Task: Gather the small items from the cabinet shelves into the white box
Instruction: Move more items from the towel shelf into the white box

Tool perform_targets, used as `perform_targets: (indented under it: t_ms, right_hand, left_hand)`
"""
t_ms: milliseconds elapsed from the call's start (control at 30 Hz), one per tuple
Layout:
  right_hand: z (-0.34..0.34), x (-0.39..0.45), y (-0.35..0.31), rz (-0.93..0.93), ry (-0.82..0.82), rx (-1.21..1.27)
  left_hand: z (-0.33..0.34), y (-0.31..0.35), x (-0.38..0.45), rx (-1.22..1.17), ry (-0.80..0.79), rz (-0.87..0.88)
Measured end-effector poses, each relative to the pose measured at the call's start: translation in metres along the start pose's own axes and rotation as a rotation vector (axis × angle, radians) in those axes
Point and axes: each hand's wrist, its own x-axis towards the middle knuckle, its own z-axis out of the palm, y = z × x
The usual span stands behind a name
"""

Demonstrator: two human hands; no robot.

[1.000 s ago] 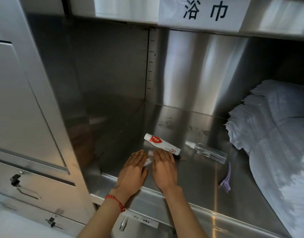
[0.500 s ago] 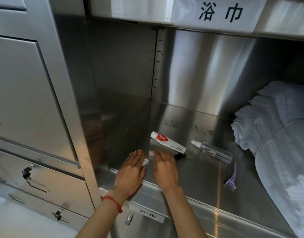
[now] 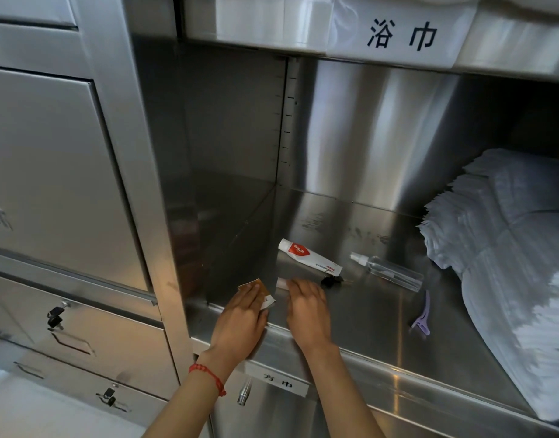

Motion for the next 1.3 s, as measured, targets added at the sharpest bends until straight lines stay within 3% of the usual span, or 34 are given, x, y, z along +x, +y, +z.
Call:
perform_targets:
  t_ms: [333,567,767,1300]
  right_hand:
    - [-0.001,-0.001,0.002,0.020,-0.047,-0.020]
    - [0.002,-0.001,0.006,0.052,-0.063,0.000]
    - [0.002,-0.001,0.007,0.068,-0.070,0.009]
    - [-0.006,-0.018,0.012,0.009,-0.044,0.016]
  left_hand:
    - [-0.005,0.001,-0.007,-0.036,-0.019,-0.012]
    - [-0.002,0.007,-0.014,-0.049,-0.007,0.095]
    - [-0.010,0.014,-0.020,0.042,0.105,0.222]
    - [-0.009,0.022,-0.028,0.129,0.065,0.314]
